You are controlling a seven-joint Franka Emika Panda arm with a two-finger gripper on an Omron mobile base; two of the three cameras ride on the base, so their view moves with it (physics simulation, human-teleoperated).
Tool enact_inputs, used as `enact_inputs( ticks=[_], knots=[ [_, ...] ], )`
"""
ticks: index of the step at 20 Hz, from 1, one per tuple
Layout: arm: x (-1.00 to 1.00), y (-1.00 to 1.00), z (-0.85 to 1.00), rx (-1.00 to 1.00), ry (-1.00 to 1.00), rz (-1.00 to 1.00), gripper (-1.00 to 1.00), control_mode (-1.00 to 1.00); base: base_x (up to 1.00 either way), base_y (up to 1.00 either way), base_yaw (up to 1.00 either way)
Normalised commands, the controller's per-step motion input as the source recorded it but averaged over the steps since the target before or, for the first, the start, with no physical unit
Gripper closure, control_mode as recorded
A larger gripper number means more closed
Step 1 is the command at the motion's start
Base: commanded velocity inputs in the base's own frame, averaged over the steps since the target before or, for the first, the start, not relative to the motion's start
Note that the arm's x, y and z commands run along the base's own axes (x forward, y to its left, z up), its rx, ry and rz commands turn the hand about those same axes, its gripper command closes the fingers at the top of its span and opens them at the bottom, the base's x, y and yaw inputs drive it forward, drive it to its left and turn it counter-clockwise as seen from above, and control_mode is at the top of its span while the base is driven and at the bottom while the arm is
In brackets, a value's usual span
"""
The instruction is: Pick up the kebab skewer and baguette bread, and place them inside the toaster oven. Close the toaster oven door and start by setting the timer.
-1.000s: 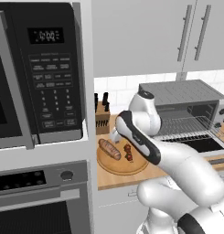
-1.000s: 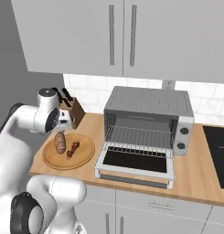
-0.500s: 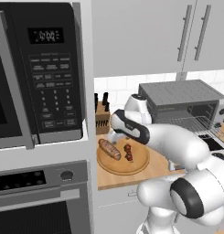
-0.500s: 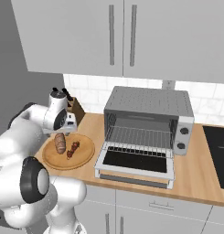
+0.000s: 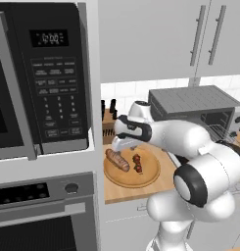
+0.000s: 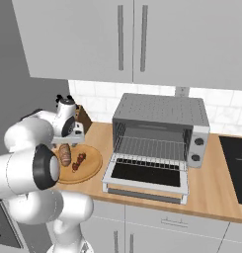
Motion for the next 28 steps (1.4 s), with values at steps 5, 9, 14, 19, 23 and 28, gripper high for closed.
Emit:
enact_inputs(
  ticks=[5, 9, 14, 19, 23, 28],
  knots=[
    [0.2, 0.15, -0.31, 0.0, 0.02, 0.0, -1.0, -1.0, 0.0, 0.0, 0.0],
    [0.16, 0.07, -0.31, 0.0, 0.0, 0.0, -1.0, -1.0, 0.0, 0.0, 0.0],
    [0.2, 0.06, -0.17, 0.0, 0.02, 0.0, -1.0, -1.0, 0.0, 0.0, 0.0],
    [0.16, 0.08, -0.23, 0.0, 0.0, 0.0, -1.0, -1.0, 0.0, 0.0, 0.0],
    [0.01, 0.13, -0.28, 0.0, 0.0, 0.0, -1.0, -1.0, 0.0, 0.0, 0.0],
    [0.0, 0.07, -0.19, 0.0, 0.0, 0.0, -1.0, -1.0, 0.0, 0.0, 0.0]
  ],
)
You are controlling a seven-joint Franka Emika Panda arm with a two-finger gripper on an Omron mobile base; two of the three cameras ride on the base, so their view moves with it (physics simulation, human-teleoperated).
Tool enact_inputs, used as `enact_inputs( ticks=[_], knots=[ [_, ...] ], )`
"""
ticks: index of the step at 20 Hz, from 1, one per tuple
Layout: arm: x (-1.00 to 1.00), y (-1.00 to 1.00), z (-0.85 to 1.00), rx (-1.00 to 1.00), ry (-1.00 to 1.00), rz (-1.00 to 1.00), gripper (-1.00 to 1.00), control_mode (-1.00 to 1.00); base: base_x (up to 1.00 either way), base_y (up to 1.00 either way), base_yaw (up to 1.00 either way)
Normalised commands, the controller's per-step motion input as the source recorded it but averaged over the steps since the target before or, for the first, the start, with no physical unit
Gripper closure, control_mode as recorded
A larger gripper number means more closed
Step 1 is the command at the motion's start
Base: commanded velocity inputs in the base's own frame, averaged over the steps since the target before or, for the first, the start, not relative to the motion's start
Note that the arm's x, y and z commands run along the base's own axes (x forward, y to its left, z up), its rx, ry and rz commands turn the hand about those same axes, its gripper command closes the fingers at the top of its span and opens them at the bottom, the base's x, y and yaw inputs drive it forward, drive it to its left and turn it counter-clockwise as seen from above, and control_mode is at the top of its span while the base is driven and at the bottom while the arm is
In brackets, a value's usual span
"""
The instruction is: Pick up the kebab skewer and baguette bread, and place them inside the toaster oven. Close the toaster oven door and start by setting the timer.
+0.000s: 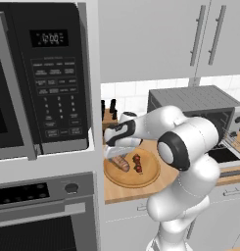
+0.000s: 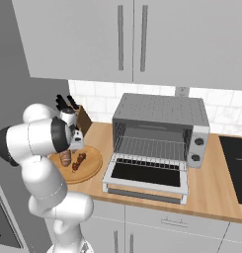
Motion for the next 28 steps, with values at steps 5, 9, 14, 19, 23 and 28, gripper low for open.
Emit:
enact_inputs(
  ticks=[5, 9, 14, 19, 23, 28],
  knots=[
    [0.0, 0.0, -0.05, 0.0, 0.0, 0.0, -1.0, -1.0, 0.0, 0.0, 0.0],
    [0.0, 0.0, 0.0, 0.0, 0.0, 0.0, -1.0, -1.0, 0.0, 0.0, 0.0],
    [0.0, 0.0, 0.0, 0.0, 0.0, 0.0, 1.0, -1.0, 0.0, 0.0, 0.0],
    [0.0, 0.0, 0.0, 0.0, 0.0, 0.0, 1.0, -1.0, 0.0, 0.0, 0.0],
    [0.0, 0.0, 0.0, 0.0, 0.0, 0.0, 1.0, -1.0, 0.0, 0.0, 0.0],
    [-0.3, -0.04, 0.2, 0.0, -0.22, -0.04, 1.0, -1.0, 0.0, 0.0, 0.0]
  ],
)
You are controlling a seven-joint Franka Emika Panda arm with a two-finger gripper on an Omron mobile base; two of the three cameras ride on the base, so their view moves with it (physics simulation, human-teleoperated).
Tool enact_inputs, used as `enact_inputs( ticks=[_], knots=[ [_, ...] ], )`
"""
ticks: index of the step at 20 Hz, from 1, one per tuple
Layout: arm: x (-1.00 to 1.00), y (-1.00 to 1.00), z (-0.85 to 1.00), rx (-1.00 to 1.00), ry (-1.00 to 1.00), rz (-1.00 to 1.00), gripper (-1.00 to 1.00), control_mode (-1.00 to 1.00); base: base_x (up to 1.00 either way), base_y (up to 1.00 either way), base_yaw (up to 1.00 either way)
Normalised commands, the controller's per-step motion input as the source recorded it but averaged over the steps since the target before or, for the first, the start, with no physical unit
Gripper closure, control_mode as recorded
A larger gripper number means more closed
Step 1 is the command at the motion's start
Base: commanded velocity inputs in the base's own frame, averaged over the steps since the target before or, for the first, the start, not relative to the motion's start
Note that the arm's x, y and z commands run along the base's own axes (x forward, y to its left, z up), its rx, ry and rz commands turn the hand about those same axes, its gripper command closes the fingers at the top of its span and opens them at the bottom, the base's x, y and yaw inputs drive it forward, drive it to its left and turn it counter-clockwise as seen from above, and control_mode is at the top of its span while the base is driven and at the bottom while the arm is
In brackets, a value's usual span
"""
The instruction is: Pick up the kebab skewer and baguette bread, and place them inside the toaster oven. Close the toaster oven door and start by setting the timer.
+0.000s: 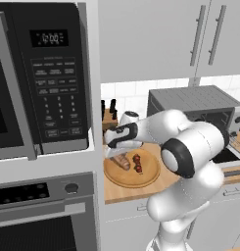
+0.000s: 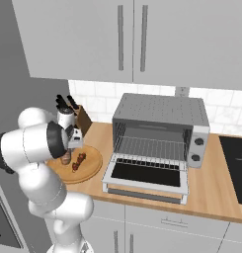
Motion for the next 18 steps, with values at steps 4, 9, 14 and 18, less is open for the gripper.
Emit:
enact_inputs(
  ticks=[4, 9, 14, 18],
  knots=[
    [-0.23, -0.12, 0.91, 0.0, -0.09, -0.31, 1.0, -1.0, 0.0, 0.0, 0.0],
    [-0.43, -0.62, 0.91, 0.07, -0.05, -0.39, 1.0, -1.0, 0.0, 0.0, 0.0],
    [-0.42, -0.58, 0.88, 0.1, -0.03, -0.47, 1.0, -1.0, 0.0, 0.0, 0.0],
    [-0.53, -0.5, 0.73, 0.11, 0.0, -0.6, 1.0, -1.0, 0.0, 0.0, 0.0]
  ],
)
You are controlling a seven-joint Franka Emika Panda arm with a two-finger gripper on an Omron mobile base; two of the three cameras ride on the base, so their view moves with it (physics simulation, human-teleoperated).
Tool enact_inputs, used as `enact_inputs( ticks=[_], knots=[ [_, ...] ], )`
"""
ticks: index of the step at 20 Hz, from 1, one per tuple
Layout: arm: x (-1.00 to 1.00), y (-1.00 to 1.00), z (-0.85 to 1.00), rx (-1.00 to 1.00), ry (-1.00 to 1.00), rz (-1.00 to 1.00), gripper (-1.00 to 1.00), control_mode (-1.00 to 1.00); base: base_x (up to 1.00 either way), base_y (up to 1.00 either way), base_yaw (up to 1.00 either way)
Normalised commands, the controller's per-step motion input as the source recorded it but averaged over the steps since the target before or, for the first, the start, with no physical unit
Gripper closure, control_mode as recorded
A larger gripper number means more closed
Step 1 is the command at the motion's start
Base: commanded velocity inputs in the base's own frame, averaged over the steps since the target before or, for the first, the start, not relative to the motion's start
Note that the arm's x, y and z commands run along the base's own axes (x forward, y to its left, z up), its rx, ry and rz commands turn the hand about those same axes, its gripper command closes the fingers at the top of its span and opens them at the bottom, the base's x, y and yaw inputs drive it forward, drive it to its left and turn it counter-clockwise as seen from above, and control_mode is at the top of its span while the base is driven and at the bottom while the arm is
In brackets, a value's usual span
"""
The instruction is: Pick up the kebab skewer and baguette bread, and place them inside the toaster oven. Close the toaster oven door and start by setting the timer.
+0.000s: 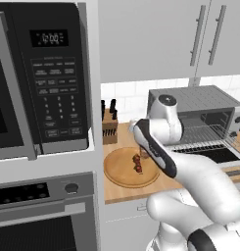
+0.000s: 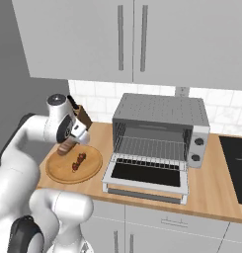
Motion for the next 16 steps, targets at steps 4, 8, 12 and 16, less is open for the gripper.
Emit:
enact_inputs(
  ticks=[4, 8, 12, 16],
  knots=[
    [-0.41, -0.45, 0.58, 0.1, 0.0, -0.65, 1.0, -1.0, 0.0, 0.0, 0.0],
    [-0.29, -0.53, 0.67, 0.13, 0.0, -0.7, 1.0, -1.0, 0.0, 0.0, 0.0],
    [-0.28, -0.86, 0.47, 0.17, 0.0, -0.55, 1.0, -1.0, 0.0, 0.0, 0.0],
    [-0.56, -1.0, 0.0, 0.23, -0.15, -0.17, 1.0, -1.0, 0.0, 0.0, 0.0]
  ],
)
